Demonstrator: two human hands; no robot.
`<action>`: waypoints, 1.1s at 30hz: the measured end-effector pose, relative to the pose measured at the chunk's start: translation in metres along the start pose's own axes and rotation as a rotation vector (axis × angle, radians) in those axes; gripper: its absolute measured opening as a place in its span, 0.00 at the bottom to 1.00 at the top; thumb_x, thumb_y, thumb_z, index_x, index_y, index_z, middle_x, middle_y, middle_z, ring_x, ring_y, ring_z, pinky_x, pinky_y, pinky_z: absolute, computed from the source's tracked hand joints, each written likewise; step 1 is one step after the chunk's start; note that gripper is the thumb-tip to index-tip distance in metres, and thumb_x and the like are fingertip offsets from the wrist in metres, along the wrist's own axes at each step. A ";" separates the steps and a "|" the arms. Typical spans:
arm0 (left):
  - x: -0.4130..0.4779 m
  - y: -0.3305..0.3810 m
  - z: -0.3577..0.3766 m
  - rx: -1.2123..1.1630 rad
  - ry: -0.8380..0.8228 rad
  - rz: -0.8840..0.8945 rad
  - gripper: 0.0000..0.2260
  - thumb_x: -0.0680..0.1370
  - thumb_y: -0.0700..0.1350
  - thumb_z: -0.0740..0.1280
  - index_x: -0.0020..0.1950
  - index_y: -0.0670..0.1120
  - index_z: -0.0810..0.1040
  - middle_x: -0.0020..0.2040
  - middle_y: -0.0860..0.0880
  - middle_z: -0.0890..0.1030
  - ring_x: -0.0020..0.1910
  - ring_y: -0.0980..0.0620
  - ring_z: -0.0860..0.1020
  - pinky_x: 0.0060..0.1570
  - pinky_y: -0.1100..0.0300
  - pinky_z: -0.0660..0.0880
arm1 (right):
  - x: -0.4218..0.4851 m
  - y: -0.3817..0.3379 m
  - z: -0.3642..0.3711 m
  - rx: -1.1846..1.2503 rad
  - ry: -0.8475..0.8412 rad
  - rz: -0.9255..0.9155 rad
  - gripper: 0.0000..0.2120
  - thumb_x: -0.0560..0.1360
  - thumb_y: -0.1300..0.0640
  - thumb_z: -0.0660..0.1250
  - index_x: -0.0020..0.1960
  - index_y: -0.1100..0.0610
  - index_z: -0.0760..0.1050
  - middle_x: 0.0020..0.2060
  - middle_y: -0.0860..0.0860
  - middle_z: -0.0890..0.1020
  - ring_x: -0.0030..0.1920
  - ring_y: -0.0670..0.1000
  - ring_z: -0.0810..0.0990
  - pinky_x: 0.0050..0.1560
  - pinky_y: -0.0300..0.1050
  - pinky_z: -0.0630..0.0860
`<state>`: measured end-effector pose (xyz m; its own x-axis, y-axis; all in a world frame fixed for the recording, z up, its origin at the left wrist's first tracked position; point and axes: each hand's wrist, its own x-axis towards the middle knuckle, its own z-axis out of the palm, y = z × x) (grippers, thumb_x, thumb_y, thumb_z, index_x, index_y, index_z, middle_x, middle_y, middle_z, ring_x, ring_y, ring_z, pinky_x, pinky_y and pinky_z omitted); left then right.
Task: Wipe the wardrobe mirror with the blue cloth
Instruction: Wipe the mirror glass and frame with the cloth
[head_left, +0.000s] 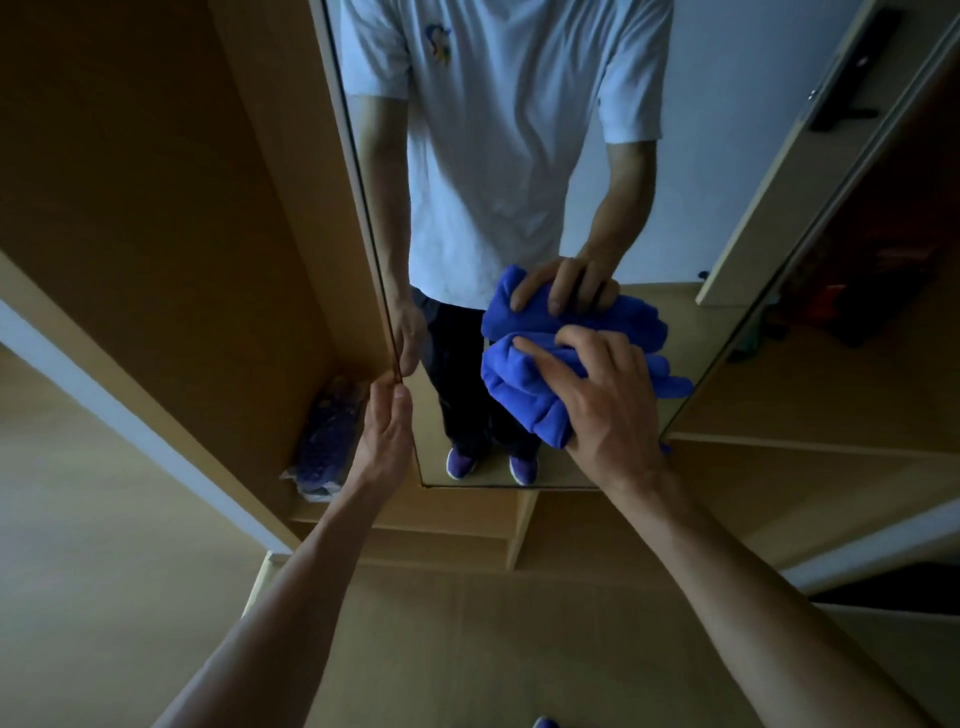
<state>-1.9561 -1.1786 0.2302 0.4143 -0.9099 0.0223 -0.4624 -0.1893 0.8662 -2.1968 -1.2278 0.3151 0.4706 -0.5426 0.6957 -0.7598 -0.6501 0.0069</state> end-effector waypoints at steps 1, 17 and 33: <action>-0.004 0.005 0.001 -0.052 0.013 -0.014 0.14 0.87 0.53 0.51 0.66 0.47 0.68 0.49 0.55 0.71 0.43 0.60 0.71 0.44 0.54 0.69 | -0.003 0.002 0.002 -0.007 -0.009 -0.012 0.23 0.75 0.53 0.72 0.69 0.47 0.76 0.58 0.53 0.78 0.53 0.58 0.75 0.55 0.54 0.69; -0.011 0.006 0.005 -0.150 -0.005 -0.055 0.19 0.84 0.52 0.59 0.74 0.51 0.65 0.53 0.51 0.73 0.50 0.51 0.72 0.46 0.57 0.71 | -0.062 0.013 0.051 0.001 -0.294 -0.103 0.27 0.73 0.59 0.73 0.71 0.47 0.73 0.59 0.53 0.76 0.51 0.57 0.76 0.51 0.54 0.73; -0.021 0.009 0.015 -0.228 -0.061 -0.111 0.44 0.69 0.64 0.68 0.81 0.58 0.53 0.80 0.50 0.63 0.79 0.51 0.61 0.76 0.42 0.64 | -0.044 0.057 0.001 -0.077 0.021 0.017 0.23 0.75 0.55 0.73 0.69 0.47 0.76 0.59 0.54 0.79 0.54 0.59 0.76 0.57 0.57 0.71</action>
<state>-1.9803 -1.1665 0.2299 0.4010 -0.9102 -0.1031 -0.2256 -0.2072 0.9519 -2.2608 -1.2414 0.2846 0.4489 -0.5413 0.7110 -0.8000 -0.5979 0.0500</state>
